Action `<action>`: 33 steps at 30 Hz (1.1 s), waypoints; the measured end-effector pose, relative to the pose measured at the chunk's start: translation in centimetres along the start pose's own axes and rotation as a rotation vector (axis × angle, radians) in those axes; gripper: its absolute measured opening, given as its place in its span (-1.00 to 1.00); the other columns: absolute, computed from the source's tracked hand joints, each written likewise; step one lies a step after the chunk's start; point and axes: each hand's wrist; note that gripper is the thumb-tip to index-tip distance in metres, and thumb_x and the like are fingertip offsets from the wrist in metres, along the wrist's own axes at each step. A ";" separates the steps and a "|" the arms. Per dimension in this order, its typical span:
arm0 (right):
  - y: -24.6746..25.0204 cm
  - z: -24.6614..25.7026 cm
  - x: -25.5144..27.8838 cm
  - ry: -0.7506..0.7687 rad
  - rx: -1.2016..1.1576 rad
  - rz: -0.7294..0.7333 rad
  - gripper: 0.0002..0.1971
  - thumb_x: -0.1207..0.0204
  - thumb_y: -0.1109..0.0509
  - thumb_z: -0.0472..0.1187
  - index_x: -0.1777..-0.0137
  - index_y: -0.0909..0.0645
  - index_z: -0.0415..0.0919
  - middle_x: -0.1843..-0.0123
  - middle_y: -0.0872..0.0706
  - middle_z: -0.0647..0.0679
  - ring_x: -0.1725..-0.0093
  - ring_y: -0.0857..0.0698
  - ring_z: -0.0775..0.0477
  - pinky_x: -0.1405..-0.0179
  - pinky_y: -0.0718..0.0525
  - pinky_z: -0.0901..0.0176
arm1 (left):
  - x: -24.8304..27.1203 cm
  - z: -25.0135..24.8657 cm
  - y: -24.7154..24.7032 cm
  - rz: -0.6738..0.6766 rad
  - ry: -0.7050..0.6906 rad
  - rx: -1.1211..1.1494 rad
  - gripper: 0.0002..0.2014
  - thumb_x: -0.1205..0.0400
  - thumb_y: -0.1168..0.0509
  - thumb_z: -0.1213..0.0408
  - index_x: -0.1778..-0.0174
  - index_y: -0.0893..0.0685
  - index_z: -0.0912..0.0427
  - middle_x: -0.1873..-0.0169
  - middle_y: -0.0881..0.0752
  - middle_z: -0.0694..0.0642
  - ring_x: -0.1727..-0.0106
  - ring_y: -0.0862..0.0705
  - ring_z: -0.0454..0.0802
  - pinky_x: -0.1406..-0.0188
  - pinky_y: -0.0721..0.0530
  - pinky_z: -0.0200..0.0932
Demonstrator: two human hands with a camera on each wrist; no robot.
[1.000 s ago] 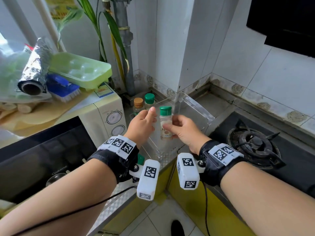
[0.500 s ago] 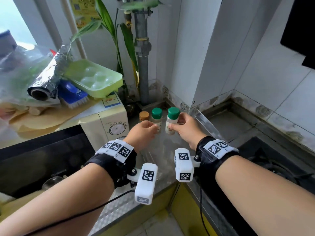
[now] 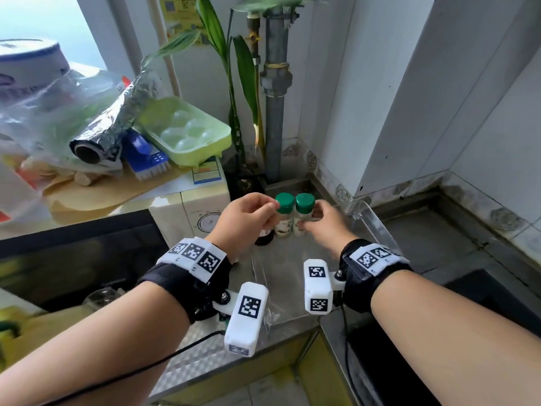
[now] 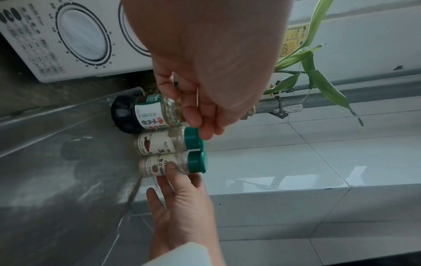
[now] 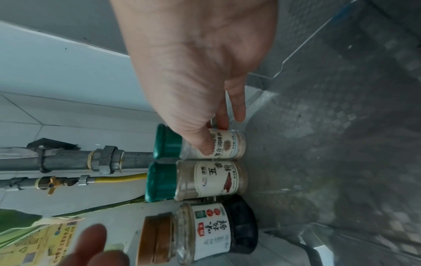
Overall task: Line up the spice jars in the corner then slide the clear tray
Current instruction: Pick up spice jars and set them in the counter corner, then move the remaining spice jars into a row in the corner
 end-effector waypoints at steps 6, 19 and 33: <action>-0.1 -0.9 0.4 -0.004 -0.077 -0.018 -0.43 -0.31 -0.50 -0.25 -0.33 -0.44 -0.08 -0.17 -0.63 -0.01 -0.12 -0.61 0.00 -0.13 -0.60 0.08 | 0.7 1.5 1.8 0.077 0.007 -0.102 -0.86 -0.70 -0.26 0.31 0.10 -0.72 0.13 0.36 -0.75 -0.01 0.39 -0.64 -0.25 0.22 -0.64 -0.40; -3.7 1.0 5.3 0.012 -0.158 -0.224 -0.83 -0.45 -0.31 -0.01 0.22 -0.47 -0.10 0.32 -0.55 0.04 0.27 -0.52 -0.03 0.26 -0.50 0.17 | 2.3 5.6 6.5 0.190 0.189 -0.480 -0.87 -0.63 -0.35 0.11 -0.01 -0.74 0.01 0.16 -0.76 -0.05 0.26 -0.62 -0.15 0.30 -0.57 -0.29; -9.3 4.4 11.2 -0.022 -0.316 -0.076 -0.93 -0.50 -0.28 -0.15 0.20 -0.55 -0.06 0.28 -0.62 0.02 0.35 -0.58 0.04 0.37 -0.53 0.30 | 5.4 8.8 7.0 0.665 -0.029 -0.971 -0.34 -0.48 -0.49 0.15 -0.53 -0.49 -0.04 -0.38 -0.62 0.01 -0.35 -0.64 0.04 -0.30 -0.61 -0.12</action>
Point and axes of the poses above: each hand's wrist, its own x-axis away from the middle knuckle, its own y-axis out of the back of the hand, z = x × y
